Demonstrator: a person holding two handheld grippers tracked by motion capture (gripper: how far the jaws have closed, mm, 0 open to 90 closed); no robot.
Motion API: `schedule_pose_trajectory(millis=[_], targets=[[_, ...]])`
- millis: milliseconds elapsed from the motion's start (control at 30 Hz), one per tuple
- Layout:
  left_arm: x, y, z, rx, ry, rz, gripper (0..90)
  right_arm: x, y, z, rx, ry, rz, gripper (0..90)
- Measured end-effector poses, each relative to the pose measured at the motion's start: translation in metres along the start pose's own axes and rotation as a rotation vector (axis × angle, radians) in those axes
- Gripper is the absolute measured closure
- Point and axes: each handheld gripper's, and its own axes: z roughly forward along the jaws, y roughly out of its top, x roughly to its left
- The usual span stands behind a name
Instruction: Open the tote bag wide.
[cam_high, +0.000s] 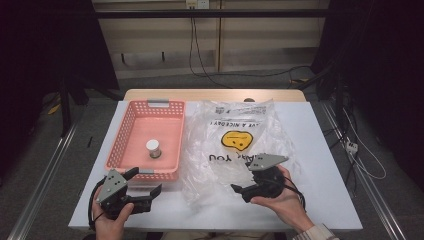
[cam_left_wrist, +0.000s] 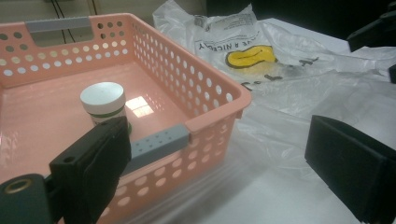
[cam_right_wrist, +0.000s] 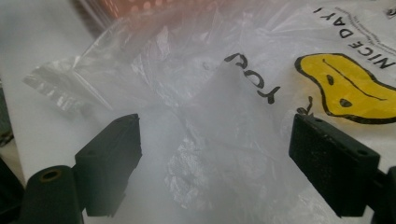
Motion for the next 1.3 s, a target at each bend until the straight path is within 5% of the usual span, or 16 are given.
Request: schedule_pose_trajectory(millis=[133,400,767,1000,1100,1300], targets=[[0.000,0.000,0.001,0.003,-0.007,0.007,7.4,-0.004,0.000,0.018,0.062,0.017,-0.003,19.6],[-0.001,-0.001,0.001,0.014,-0.015,0.011,7.6,-0.013,-0.011,0.028,0.114,-0.025,-0.002,26.1],[0.000,-0.001,-0.002,0.008,-0.009,0.010,7.5,-0.022,-0.020,0.046,0.159,0.023,0.028,56.3],[0.000,-0.001,-0.002,0.009,-0.007,0.007,7.5,-0.024,-0.020,0.051,0.182,0.048,0.053,83.8],[0.000,-0.001,-0.001,0.015,-0.006,0.012,7.8,-0.027,-0.020,0.052,0.187,0.053,0.099,88.8],[0.000,-0.001,-0.001,0.020,-0.004,0.016,7.8,-0.029,-0.020,0.053,0.185,0.061,0.107,90.0]])
